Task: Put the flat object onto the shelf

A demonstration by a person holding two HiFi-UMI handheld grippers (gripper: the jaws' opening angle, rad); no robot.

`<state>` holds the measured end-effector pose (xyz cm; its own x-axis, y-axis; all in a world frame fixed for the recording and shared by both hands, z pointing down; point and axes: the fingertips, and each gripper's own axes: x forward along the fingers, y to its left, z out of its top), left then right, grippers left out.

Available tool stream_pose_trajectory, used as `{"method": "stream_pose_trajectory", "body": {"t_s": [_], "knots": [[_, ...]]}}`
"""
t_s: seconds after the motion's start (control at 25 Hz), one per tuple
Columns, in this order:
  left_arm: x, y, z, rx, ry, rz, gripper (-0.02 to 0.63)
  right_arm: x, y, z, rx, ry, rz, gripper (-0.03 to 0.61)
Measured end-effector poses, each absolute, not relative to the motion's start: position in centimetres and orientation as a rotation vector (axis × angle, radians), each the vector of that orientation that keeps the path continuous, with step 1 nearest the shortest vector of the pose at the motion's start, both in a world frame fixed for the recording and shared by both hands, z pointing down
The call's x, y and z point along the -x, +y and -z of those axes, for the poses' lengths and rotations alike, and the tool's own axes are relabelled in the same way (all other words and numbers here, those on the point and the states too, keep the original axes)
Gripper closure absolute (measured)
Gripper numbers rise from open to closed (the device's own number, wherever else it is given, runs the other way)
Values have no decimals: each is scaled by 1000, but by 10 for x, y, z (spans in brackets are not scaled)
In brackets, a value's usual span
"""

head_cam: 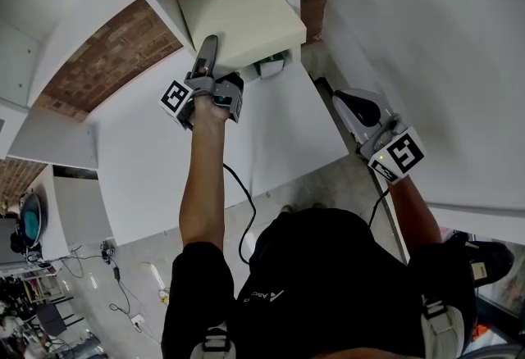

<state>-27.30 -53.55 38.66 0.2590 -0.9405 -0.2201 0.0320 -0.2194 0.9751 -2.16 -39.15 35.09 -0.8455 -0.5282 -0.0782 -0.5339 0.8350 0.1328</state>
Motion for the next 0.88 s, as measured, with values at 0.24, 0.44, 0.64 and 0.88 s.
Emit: {"method": "stream_pose_trajectory", "body": {"t_s": [0.24,0.44,0.64,0.88], "knots": [[276,-537,-385,-1506,-926,1178,216,26,-388,-356,847,2983,-216,578],[287,-535,-392,-1536,-973,1187,129,24,-389,-358,848,2989,-207,577],[281,-519,-397,-1531,-994,1160,81,26,-382,-362,827,3000,-200,577],[274,-486,-388,-1542,-992,1194,77,24,-374,-364,794,3008,-194,577]]}}
